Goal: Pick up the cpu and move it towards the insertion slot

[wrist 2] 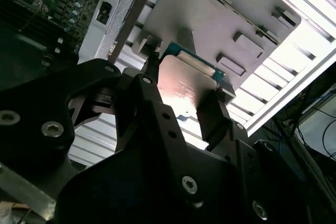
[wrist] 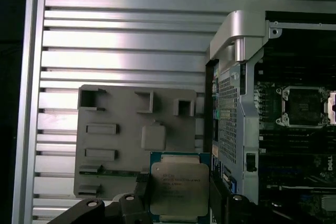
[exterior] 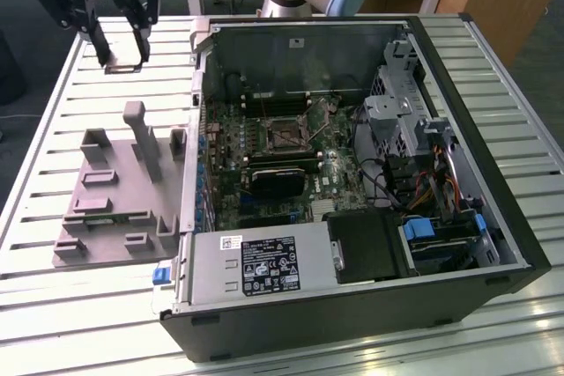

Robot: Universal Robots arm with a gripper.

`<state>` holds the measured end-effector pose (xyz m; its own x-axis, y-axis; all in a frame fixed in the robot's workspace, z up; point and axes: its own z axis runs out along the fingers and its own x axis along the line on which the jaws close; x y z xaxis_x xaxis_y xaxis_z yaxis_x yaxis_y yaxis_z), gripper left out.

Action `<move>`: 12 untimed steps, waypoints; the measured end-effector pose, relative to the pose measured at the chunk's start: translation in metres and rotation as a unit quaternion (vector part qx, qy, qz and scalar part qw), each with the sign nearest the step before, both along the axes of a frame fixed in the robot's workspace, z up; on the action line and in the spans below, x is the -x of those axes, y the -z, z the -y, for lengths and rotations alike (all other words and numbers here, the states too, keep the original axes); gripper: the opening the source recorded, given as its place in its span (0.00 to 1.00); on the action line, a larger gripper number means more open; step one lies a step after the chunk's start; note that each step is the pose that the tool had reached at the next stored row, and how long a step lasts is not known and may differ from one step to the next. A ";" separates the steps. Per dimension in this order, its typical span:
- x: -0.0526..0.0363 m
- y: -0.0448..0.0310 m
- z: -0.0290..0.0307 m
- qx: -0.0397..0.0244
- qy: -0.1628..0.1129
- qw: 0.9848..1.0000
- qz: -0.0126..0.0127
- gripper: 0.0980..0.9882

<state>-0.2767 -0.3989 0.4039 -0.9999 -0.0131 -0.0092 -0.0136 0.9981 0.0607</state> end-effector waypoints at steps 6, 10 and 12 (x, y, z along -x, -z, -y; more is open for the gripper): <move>-0.0179 0.0001 0.0000 0.000 0.000 1.000 0.000 0.49; -0.0302 0.0002 0.0000 0.000 0.000 1.000 0.000 0.49; -0.0365 0.0003 0.0000 0.000 0.000 1.000 0.000 0.49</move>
